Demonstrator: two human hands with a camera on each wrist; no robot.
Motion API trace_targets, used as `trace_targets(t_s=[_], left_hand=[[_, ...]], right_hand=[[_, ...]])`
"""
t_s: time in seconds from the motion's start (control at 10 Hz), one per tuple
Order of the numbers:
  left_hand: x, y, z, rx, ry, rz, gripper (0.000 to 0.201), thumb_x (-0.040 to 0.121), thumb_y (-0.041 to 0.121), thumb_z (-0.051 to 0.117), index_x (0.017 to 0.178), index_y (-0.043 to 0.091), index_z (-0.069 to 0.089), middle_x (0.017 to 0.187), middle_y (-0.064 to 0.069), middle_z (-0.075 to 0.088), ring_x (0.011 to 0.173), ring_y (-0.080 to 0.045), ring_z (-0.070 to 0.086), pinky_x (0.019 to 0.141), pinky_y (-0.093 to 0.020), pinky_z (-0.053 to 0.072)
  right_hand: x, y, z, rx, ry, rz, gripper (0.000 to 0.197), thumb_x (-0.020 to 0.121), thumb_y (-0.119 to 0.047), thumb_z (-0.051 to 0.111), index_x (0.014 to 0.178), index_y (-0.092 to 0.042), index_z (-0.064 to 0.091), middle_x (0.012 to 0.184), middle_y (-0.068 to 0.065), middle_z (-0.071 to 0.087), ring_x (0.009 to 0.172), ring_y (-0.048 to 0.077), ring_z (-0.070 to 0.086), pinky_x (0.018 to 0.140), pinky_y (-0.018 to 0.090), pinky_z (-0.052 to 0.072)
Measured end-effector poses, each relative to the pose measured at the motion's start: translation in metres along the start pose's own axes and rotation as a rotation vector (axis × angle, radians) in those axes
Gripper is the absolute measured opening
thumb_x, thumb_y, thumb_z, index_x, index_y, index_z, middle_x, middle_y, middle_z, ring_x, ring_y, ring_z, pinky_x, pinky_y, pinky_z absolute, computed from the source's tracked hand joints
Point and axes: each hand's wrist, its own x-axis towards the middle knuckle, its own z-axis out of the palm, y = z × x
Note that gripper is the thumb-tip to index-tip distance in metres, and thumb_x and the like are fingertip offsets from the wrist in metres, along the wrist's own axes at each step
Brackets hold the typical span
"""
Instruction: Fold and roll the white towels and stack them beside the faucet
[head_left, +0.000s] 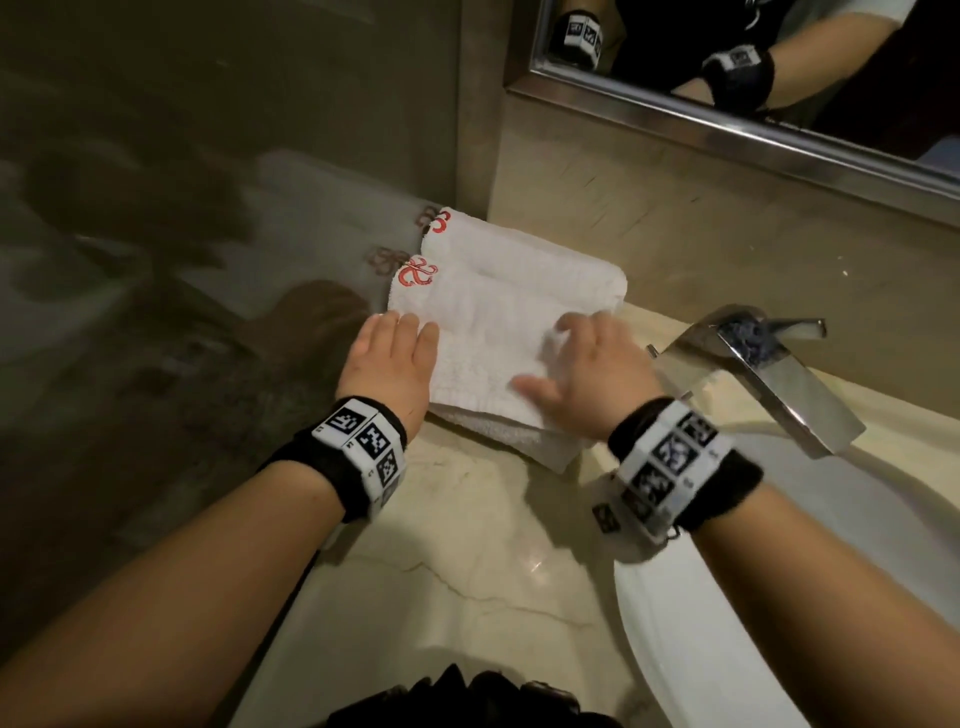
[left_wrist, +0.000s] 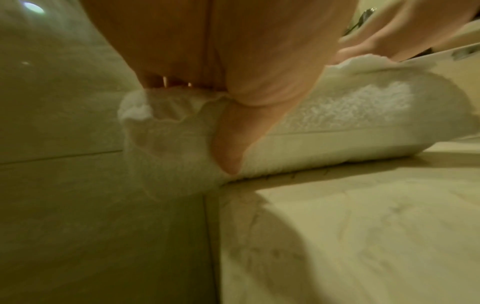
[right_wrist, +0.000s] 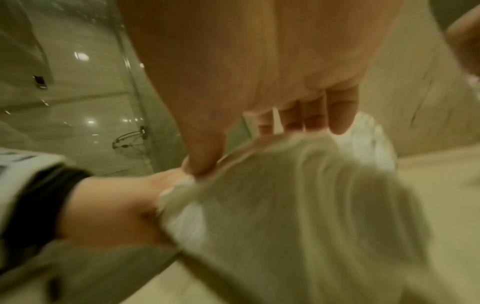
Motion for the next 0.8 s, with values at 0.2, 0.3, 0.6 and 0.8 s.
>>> trace_targets(t_s=[0.2,0.3,0.6,0.8], left_hand=[[0.016,0.004,0.002,0.036,0.02,0.005,0.064,0.087,0.016,0.035,0.142,0.009,0.003,0.148,-0.017,0.013,0.138,-0.035,0.013,0.117,-0.044,0.003],[0.03,0.006,0.0,0.037,0.044,0.01,0.065,0.087,0.017,0.037,0.142,0.007,0.004,0.147,-0.018,0.015,0.137,-0.036,0.017,0.117,-0.045,0.006],[0.041,0.001,-0.01,0.066,-0.016,0.041,0.068,0.087,0.017,0.038,0.143,0.004,0.003,0.149,-0.02,0.013,0.139,-0.037,0.013,0.117,-0.045,0.005],[0.021,-0.012,-0.028,-0.051,-0.02,0.103,0.062,0.087,0.018,0.043,0.143,0.012,0.017,0.144,-0.012,0.028,0.133,-0.028,0.029,0.111,-0.036,0.02]], right_hand=[[-0.007,-0.011,0.036,-0.107,-0.091,-0.082,0.074,0.075,-0.055,0.057,0.132,-0.016,0.03,0.125,0.007,0.04,0.115,0.028,0.037,0.097,0.037,0.03],[0.008,-0.008,0.04,-0.07,-0.03,-0.072,0.07,0.074,-0.051,0.06,0.128,-0.015,0.034,0.124,0.008,0.041,0.114,0.028,0.037,0.096,0.036,0.029],[0.022,-0.004,0.031,-0.065,-0.068,-0.049,0.078,0.072,-0.055,0.062,0.132,-0.015,0.033,0.128,0.008,0.04,0.117,0.027,0.037,0.099,0.035,0.03],[-0.006,0.009,0.002,0.003,-0.201,-0.052,0.085,0.071,-0.067,0.057,0.135,-0.017,0.032,0.134,0.011,0.04,0.122,0.031,0.04,0.103,0.037,0.032]])
